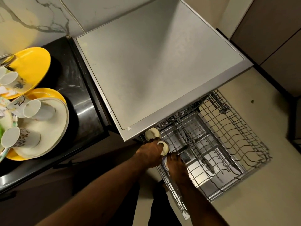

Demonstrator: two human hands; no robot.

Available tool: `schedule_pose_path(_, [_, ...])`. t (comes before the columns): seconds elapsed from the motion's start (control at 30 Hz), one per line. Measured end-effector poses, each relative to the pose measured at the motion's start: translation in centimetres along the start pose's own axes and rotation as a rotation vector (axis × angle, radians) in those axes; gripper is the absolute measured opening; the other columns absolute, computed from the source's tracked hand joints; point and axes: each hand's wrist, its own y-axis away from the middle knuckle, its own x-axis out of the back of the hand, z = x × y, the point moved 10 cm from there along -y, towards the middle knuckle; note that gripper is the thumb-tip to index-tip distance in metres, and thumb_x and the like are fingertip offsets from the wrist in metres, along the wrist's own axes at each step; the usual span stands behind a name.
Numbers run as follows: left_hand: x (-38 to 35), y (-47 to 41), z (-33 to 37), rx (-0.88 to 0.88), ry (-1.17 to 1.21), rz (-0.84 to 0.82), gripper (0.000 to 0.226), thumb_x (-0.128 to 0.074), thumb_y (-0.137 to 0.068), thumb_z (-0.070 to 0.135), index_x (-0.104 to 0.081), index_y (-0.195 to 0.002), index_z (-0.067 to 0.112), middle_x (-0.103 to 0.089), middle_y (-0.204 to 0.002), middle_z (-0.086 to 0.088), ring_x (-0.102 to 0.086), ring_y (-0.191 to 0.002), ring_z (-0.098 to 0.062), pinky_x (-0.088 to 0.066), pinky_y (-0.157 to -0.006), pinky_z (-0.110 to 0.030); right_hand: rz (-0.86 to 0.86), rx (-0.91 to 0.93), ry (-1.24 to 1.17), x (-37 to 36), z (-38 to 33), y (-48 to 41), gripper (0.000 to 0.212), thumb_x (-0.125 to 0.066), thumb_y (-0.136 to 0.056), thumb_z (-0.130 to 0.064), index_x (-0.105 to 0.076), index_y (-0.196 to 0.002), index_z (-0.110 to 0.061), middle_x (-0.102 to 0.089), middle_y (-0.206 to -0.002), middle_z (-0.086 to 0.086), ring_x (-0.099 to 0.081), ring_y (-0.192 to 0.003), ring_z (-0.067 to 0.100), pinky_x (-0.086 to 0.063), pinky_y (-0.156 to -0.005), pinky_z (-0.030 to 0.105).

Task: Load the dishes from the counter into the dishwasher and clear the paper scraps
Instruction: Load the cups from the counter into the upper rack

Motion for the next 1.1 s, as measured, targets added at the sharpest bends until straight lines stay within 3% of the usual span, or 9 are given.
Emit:
schedule_pose_path(0.13, [0.0, 0.3, 0.1, -0.009, -0.021, -0.003, 0.057, -0.058, -0.099, 0.036, -0.041, -0.149, 0.014, -0.031, -0.160, -0.012, -0.053, -0.131, -0.033, -0.049, -0.106, -0.046, -0.072, -0.004, -0.051, 0.0, 0.3, 0.5, 0.068, -0.097, -0.053, -0.019, -0.070, -0.114, -0.002, -0.067, -0.107, 0.020, -0.070, -0.091, 0.038, -0.063, -0.064, 0.042])
schedule_pose_path(0.23, [0.5, 0.9, 0.6, -0.036, -0.050, 0.015, 0.057, -0.059, -0.099, 0.037, -0.042, -0.149, 0.014, -0.029, -0.161, -0.013, -0.049, -0.134, -0.033, -0.047, -0.109, -0.047, -0.071, 0.048, -0.101, 2.0, 0.4, 1.6, 0.066, -0.079, -0.084, -0.021, -0.049, -0.142, -0.006, -0.053, -0.139, 0.018, -0.058, -0.122, 0.035, -0.058, -0.094, 0.042])
schedule_pose_path(0.3, [0.9, 1.5, 1.0, -0.052, -0.059, 0.032, 0.058, -0.059, -0.099, 0.038, -0.042, -0.149, 0.015, -0.029, -0.161, -0.013, -0.047, -0.136, -0.033, -0.045, -0.110, -0.048, -0.056, 0.042, -0.134, 3.5, 0.8, 2.3, 0.067, -0.073, -0.090, -0.019, -0.040, -0.147, -0.009, -0.046, -0.147, 0.016, -0.050, -0.131, 0.033, -0.053, -0.103, 0.041])
schedule_pose_path(0.5, [2.8, 4.0, 2.0, -0.094, -0.087, 0.106, 0.058, -0.056, -0.099, 0.039, -0.041, -0.149, 0.015, -0.027, -0.161, -0.014, -0.041, -0.140, -0.032, -0.039, -0.114, -0.046, 0.072, -0.017, -0.201, 9.4, 2.1, 4.8, 0.066, -0.072, -0.092, -0.022, -0.039, -0.149, -0.013, -0.049, -0.147, 0.008, -0.052, -0.130, 0.024, -0.049, -0.105, 0.033])
schedule_pose_path(0.73, [8.5, 8.5, 2.4, -0.154, -0.039, 0.339, 0.059, -0.056, -0.098, 0.038, -0.038, -0.151, 0.019, -0.027, -0.161, -0.011, -0.040, -0.142, -0.030, -0.041, -0.114, -0.044, 0.229, -0.039, -0.442, 19.8, 1.3, 8.1, 0.082, -0.078, -0.088, -0.029, -0.028, -0.154, -0.023, -0.043, -0.152, 0.001, -0.047, -0.136, 0.020, -0.046, -0.109, 0.036])
schedule_pose_path(0.9, [12.8, 12.4, 0.3, -0.153, 0.098, 0.511, 0.053, -0.060, -0.096, 0.035, -0.046, -0.145, 0.021, -0.027, -0.158, -0.007, -0.045, -0.136, -0.028, -0.048, -0.109, -0.044, 0.336, 0.055, -0.511, 26.8, -1.1, 9.9, 0.086, -0.070, -0.094, -0.043, -0.018, -0.160, -0.023, -0.031, -0.162, 0.002, -0.035, -0.147, 0.023, -0.039, -0.113, 0.041])
schedule_pose_path(1.1, [15.1, 16.7, -5.1, -0.032, 0.225, 0.634, 0.054, -0.060, -0.098, 0.043, -0.045, -0.147, 0.024, -0.020, -0.164, -0.003, -0.036, -0.145, -0.026, -0.044, -0.113, -0.047, 0.387, 0.202, -0.556, 32.2, -6.5, 10.5, 0.078, -0.068, -0.096, -0.042, -0.023, -0.158, -0.025, -0.034, -0.158, 0.000, -0.038, -0.143, 0.019, -0.043, -0.113, 0.041])
